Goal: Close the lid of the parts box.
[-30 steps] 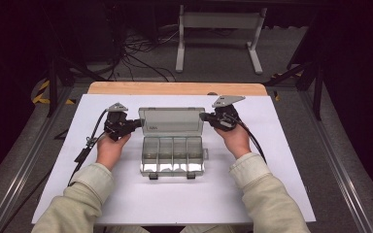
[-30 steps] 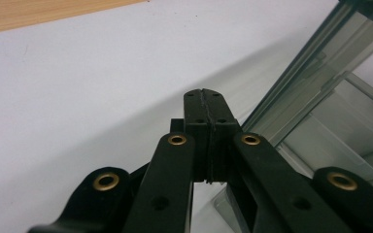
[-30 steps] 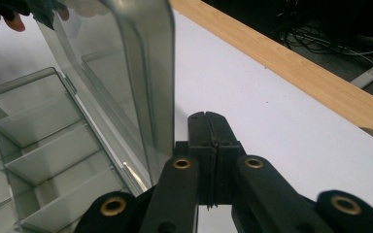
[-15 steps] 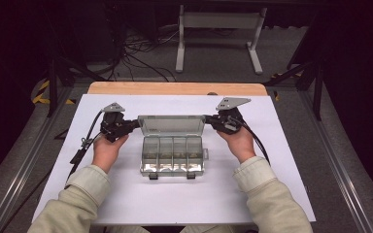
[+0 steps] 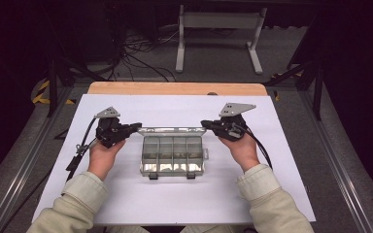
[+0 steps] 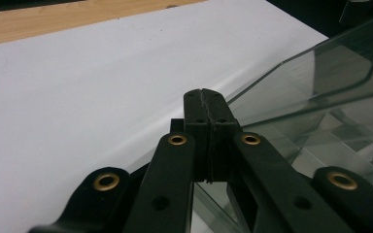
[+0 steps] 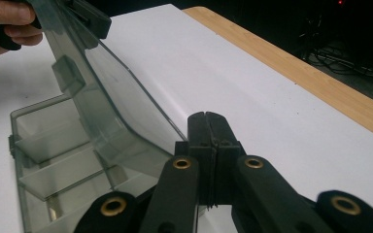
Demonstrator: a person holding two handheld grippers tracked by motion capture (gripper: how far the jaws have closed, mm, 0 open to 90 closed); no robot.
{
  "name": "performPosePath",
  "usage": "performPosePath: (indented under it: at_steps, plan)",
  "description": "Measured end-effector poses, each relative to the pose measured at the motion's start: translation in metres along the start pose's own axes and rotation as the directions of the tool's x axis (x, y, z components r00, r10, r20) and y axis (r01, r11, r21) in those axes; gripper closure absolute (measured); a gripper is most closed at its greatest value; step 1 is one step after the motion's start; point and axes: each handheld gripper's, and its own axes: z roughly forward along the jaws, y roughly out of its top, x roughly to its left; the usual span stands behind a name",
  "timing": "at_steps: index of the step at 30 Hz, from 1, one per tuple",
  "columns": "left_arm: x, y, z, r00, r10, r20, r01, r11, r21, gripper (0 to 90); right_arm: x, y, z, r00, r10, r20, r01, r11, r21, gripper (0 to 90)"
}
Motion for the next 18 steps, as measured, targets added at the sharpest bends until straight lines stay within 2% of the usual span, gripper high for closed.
performPosePath:
  at_steps: [4,18]
  plan:
    - [-0.006,-0.001,-0.006,0.9996,0.027,0.0,-0.027,0.9996,-0.005,89.9,0.006,-0.001,-0.004,0.9999,-0.01,-0.003,0.01,1.0,-0.01,90.0]
    - [-0.025,-0.01,-0.02,0.998,0.052,0.036,-0.051,0.9983,-0.027,89.9,0.027,-0.003,-0.015,0.9989,-0.038,-0.027,0.037,0.999,-0.02,90.0]
